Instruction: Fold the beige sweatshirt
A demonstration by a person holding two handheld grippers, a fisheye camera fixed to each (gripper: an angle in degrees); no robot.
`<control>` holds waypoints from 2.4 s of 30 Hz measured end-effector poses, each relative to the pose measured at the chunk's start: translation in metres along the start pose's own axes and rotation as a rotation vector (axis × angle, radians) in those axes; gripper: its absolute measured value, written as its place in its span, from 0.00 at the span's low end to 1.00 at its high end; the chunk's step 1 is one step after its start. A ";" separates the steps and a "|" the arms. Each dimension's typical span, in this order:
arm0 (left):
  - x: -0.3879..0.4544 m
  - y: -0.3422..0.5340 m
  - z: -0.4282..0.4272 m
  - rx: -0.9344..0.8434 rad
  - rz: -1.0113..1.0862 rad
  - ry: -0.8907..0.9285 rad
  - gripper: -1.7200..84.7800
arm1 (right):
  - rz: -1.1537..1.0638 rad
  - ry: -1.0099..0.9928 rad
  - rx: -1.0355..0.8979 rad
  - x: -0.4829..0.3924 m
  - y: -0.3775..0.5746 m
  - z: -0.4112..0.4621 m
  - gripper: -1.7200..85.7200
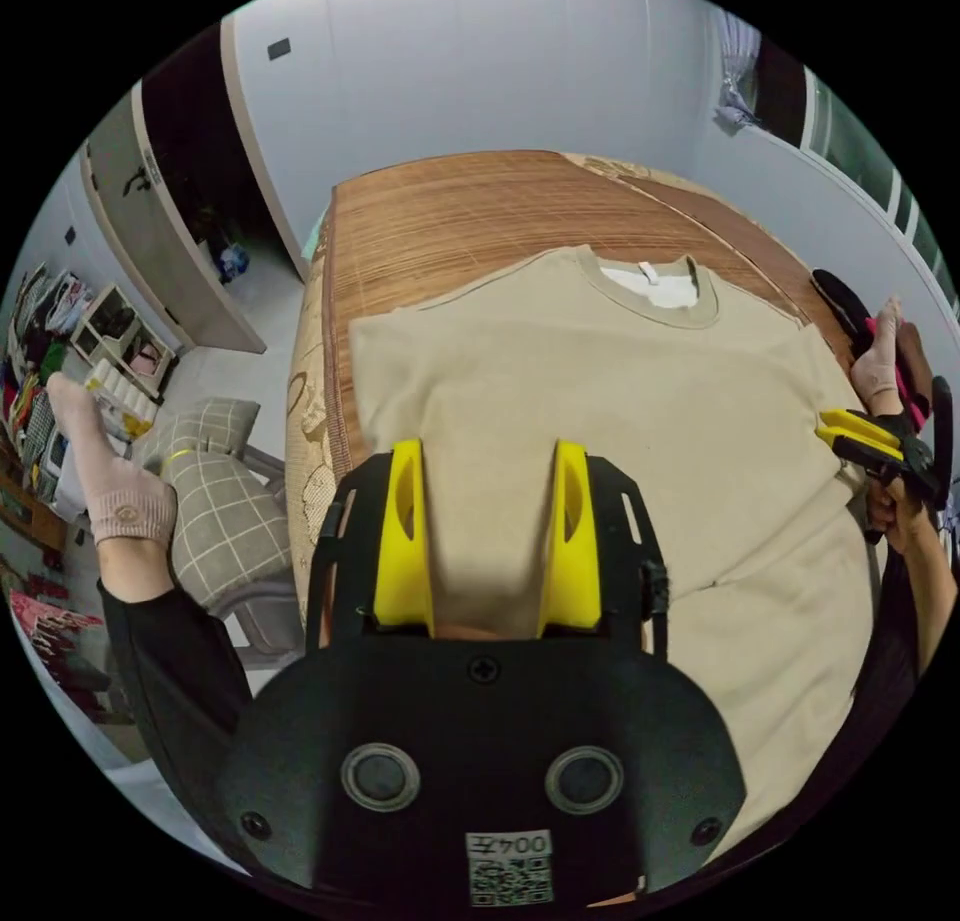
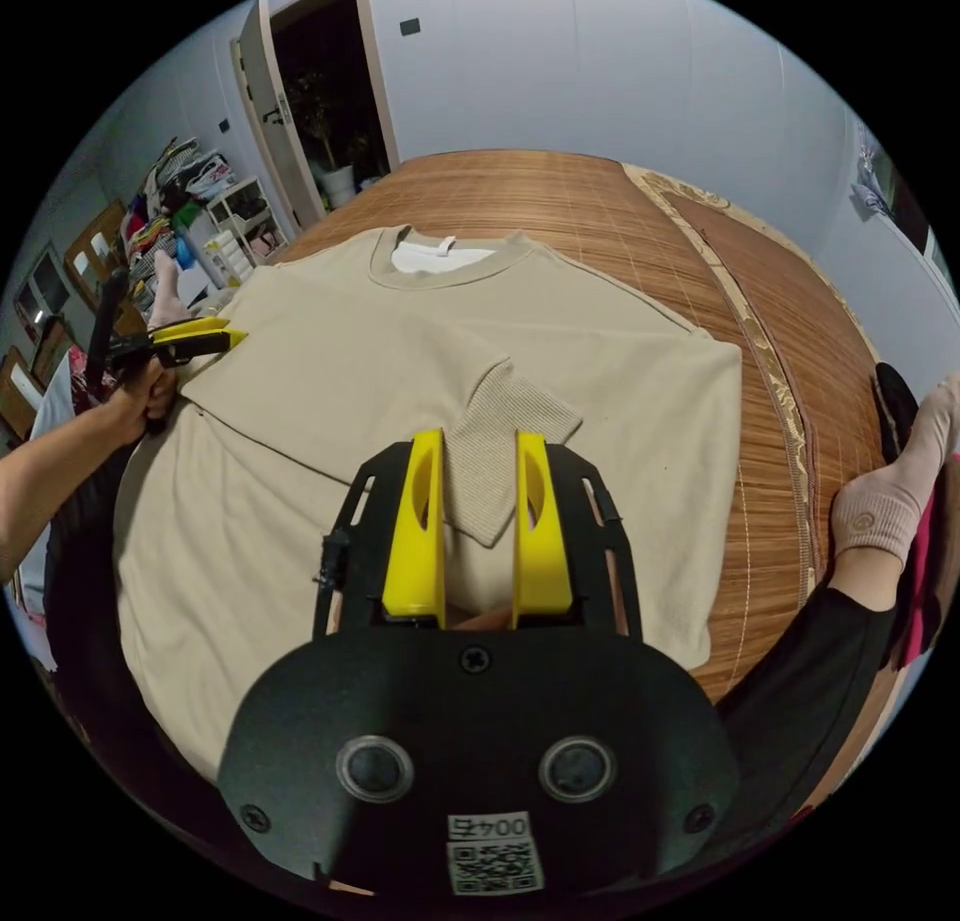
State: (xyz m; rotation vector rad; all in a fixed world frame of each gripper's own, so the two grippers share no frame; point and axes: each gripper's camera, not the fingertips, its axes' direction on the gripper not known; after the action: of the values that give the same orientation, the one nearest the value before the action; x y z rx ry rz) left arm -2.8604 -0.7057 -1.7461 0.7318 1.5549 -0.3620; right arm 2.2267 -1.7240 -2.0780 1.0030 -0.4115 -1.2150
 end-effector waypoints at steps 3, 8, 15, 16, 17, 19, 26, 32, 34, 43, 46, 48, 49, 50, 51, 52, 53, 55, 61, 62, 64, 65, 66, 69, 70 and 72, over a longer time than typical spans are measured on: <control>-0.001 -0.010 -0.010 -0.008 0.006 0.016 0.21 | -0.002 0.008 0.003 -0.001 0.004 0.002 0.15; -0.018 -0.049 -0.063 0.099 -0.036 0.052 0.18 | -0.001 0.012 0.014 -0.002 0.012 0.003 0.15; -0.122 -0.098 -0.051 0.029 -0.414 0.103 0.13 | 0.003 0.005 0.013 -0.001 0.018 0.007 0.15; -0.135 -0.100 -0.044 0.009 -0.437 0.146 0.13 | 0.006 0.002 0.013 -0.001 0.018 0.007 0.15; -0.142 -0.103 -0.034 -0.021 -0.432 0.211 0.13 | 0.007 0.001 0.013 -0.001 0.019 0.008 0.15; -0.143 -0.108 -0.023 -0.070 -0.416 0.263 0.13 | 0.007 0.002 0.012 -0.002 0.020 0.009 0.15; -0.106 -0.113 -0.040 0.005 -0.286 0.165 0.07 | 0.007 0.007 0.013 -0.005 0.023 0.015 0.15; -0.074 -0.106 -0.030 -0.010 -0.175 -0.015 0.07 | 0.000 0.022 0.012 -0.012 0.025 0.021 0.15; -0.073 -0.110 -0.029 -0.022 -0.179 0.005 0.08 | -0.001 0.025 0.011 -0.014 0.025 0.023 0.15; -0.043 -0.075 -0.098 0.025 -0.226 0.020 0.11 | 0.024 0.026 0.022 -0.023 0.026 0.029 0.15; 0.007 -0.043 -0.116 0.033 -0.125 0.099 0.11 | 0.071 0.040 0.044 -0.031 0.033 0.019 0.15; 0.038 -0.026 -0.117 0.019 -0.057 0.101 0.11 | 0.100 0.048 0.047 -0.037 0.038 0.010 0.15; 0.056 -0.017 -0.114 0.001 -0.017 0.090 0.11 | 0.117 0.071 0.042 -0.043 0.042 0.004 0.15; 0.071 -0.008 -0.108 -0.015 0.011 0.076 0.11 | 0.134 0.096 0.037 -0.048 0.047 0.001 0.15; 0.077 -0.005 -0.103 -0.025 0.023 0.072 0.11 | 0.145 0.103 0.033 -0.051 0.050 0.001 0.15; 0.088 0.003 -0.093 -0.045 0.042 0.057 0.11 | 0.162 0.103 0.017 -0.055 0.053 0.003 0.15; 0.094 0.010 -0.091 -0.003 0.046 0.042 0.11 | 0.169 0.091 -0.009 -0.058 0.055 0.010 0.15; 0.102 0.012 -0.090 -0.004 0.063 0.017 0.11 | 0.158 0.120 -0.037 -0.066 0.056 0.024 0.15; 0.108 0.000 -0.080 -0.009 0.075 0.026 0.10 | 0.078 0.197 -0.077 -0.081 0.035 0.048 0.15; 0.106 -0.006 -0.076 -0.008 0.072 0.032 0.10 | 0.076 0.186 -0.080 -0.076 0.028 0.052 0.15; 0.107 -0.018 -0.070 -0.009 0.080 0.022 0.10 | 0.071 0.175 -0.082 -0.068 0.015 0.060 0.15; 0.108 -0.028 -0.065 -0.008 0.088 0.009 0.10 | 0.072 0.175 -0.084 -0.064 0.004 0.065 0.15; 0.108 -0.034 -0.062 -0.006 0.092 0.000 0.10 | 0.073 0.177 -0.085 -0.063 -0.002 0.069 0.15; 0.105 -0.064 -0.047 0.001 0.098 -0.026 0.10 | 0.068 0.193 -0.089 -0.054 -0.039 0.087 0.15; 0.102 -0.078 -0.039 0.003 0.097 -0.029 0.10 | 0.064 0.199 -0.083 -0.049 -0.055 0.094 0.15; 0.093 -0.100 -0.028 0.008 0.087 -0.023 0.10 | 0.054 0.203 -0.079 -0.041 -0.080 0.107 0.15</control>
State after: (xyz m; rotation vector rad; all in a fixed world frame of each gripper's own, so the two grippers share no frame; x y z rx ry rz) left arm -2.9438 -0.7411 -1.8526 0.7957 1.4953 -0.3111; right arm 2.0871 -1.7324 -2.0768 1.0293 -0.2277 -1.0612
